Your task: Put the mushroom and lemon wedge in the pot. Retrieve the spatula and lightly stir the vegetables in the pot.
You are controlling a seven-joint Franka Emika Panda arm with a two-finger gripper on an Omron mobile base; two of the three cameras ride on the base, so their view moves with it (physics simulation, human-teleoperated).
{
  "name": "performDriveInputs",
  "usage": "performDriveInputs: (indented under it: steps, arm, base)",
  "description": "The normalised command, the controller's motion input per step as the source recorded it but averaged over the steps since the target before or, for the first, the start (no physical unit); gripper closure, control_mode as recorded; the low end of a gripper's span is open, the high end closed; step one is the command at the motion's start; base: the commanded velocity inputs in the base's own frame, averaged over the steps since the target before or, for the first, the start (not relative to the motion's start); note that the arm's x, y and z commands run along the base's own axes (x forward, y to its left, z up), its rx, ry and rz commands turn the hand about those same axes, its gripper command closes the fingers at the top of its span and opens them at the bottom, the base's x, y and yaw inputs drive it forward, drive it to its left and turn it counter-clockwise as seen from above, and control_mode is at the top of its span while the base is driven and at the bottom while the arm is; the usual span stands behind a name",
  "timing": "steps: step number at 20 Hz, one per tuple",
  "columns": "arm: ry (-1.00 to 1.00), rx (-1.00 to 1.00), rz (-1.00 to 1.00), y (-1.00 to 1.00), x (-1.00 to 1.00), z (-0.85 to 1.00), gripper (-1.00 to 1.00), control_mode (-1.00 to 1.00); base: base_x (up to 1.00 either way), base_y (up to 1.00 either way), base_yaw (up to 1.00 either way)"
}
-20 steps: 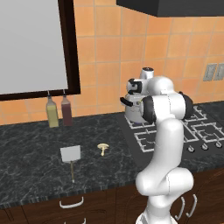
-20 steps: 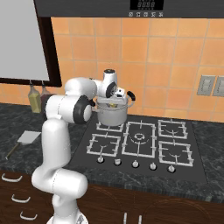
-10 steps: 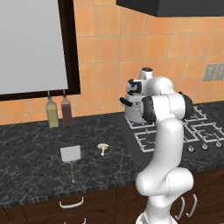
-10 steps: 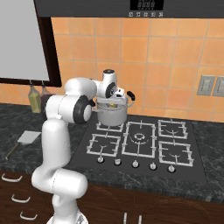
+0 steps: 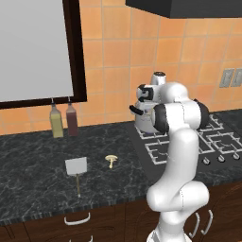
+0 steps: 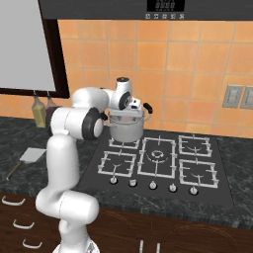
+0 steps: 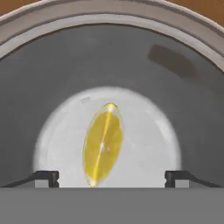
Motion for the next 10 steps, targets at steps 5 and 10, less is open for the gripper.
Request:
performDriveInputs:
  steps: [5, 10]
  arm:
    - [-0.14, 0.00, 0.00, 0.07, -0.16, 0.71, -1.00, -1.00]
    - [0.00, 0.00, 0.00, 0.34, -0.89, 0.43, -1.00, -1.00]
  base:
    - [0.00, 0.00, 0.00]
    - [0.00, 0.00, 0.00]
